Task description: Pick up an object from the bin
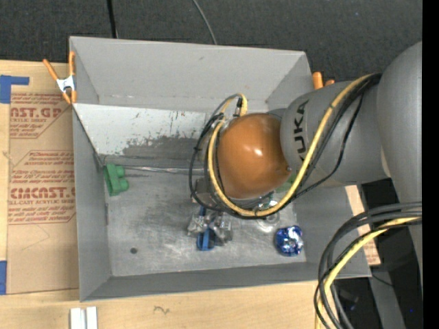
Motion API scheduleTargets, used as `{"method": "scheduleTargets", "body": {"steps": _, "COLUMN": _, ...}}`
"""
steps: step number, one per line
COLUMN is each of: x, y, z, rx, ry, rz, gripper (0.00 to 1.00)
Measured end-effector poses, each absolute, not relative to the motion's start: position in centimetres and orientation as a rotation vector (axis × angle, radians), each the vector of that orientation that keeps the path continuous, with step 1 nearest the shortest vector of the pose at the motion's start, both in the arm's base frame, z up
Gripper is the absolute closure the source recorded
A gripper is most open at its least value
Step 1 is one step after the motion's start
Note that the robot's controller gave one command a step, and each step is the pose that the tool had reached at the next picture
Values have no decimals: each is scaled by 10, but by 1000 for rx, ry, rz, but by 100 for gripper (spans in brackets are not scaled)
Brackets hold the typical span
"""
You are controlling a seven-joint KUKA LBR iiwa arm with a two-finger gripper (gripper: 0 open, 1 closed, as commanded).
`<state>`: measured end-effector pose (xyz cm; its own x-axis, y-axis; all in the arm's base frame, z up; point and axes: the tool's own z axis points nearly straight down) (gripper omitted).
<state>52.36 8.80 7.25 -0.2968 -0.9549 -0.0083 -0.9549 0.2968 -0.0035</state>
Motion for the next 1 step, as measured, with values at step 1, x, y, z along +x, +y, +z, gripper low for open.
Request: {"method": "scheduleTargets", "body": {"steps": 1, "x": 524, "y": 89, "z": 84, "rx": -1858, "ry": 2530, "rz": 2, "gripper": 100}}
